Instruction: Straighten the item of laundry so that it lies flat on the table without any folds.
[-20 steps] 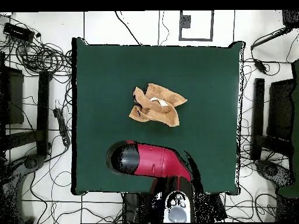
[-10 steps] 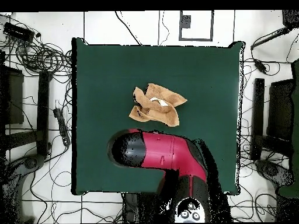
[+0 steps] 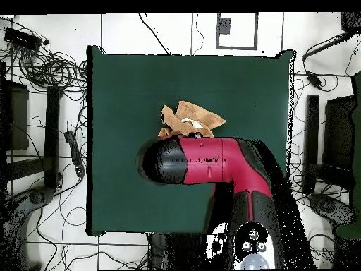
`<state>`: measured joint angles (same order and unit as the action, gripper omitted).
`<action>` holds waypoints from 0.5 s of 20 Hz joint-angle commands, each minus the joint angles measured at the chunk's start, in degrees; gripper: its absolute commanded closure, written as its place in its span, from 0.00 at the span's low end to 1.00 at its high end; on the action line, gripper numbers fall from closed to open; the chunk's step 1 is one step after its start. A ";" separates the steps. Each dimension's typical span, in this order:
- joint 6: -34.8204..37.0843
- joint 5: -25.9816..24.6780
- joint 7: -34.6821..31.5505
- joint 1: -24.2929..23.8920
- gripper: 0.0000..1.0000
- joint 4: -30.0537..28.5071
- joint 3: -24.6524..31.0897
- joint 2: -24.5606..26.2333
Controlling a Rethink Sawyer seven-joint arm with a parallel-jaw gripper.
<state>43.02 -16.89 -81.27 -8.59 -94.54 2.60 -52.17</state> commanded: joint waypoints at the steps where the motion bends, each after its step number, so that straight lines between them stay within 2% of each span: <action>1: 6.63 -3.60 20.16 -0.63 0.00 2.33 15.27 1.64; 3: 6.17 -3.42 16.99 -0.19 0.00 3.38 15.24 1.91; 6: 0.95 1.98 2.19 0.20 0.00 2.49 12.72 1.10; 8: -3.29 9.30 -14.69 0.30 0.00 -1.85 7.85 0.82; 9: -4.21 13.05 -22.82 1.73 0.00 -4.41 5.23 0.82; 10: -4.45 14.47 -28.18 3.69 0.00 -5.10 2.52 1.06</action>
<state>42.03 -11.60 -79.51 -8.66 -92.22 7.02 -52.03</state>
